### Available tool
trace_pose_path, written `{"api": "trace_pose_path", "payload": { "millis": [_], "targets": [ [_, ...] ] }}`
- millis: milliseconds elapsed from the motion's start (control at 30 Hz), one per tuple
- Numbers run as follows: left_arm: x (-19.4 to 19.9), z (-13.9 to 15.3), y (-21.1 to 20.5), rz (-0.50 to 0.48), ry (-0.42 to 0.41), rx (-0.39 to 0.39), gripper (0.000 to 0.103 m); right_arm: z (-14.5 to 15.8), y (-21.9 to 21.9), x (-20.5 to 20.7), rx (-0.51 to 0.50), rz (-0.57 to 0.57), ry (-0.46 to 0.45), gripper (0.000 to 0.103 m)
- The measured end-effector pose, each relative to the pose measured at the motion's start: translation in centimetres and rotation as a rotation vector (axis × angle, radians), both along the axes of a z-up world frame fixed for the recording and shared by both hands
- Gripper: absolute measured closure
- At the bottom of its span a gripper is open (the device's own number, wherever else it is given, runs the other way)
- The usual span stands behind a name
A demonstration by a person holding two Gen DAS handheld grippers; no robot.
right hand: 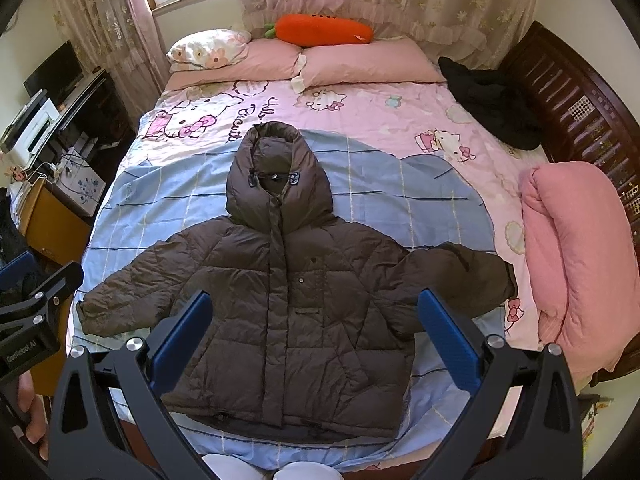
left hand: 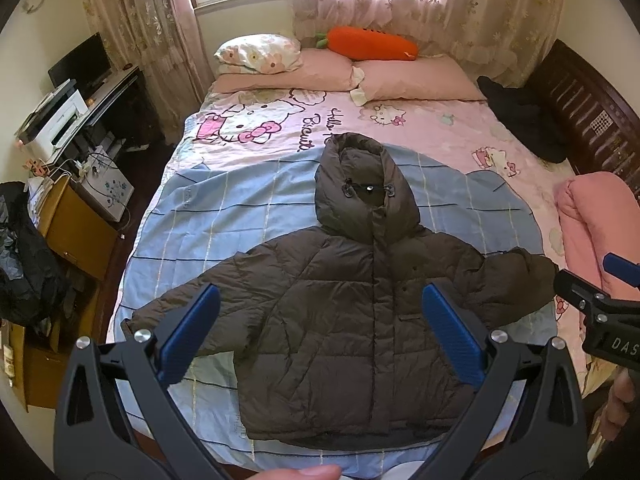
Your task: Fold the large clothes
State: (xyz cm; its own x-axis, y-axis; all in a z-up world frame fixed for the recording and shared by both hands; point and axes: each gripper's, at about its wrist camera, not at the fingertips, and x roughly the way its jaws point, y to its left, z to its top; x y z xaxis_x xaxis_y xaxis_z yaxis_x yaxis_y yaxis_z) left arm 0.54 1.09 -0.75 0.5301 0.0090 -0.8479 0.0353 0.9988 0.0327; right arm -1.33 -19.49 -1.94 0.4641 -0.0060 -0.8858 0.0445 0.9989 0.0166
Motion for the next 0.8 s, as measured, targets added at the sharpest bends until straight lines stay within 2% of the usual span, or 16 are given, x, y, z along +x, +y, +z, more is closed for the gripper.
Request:
{"api": "trace_pose_path", "payload": {
  "millis": [800],
  "targets": [
    [-0.38,-0.02,0.03,-0.006,0.0,-0.017,0.002,-0.27,0.23,-0.23,0.011,0.002,0.006,0.001]
  ]
}}
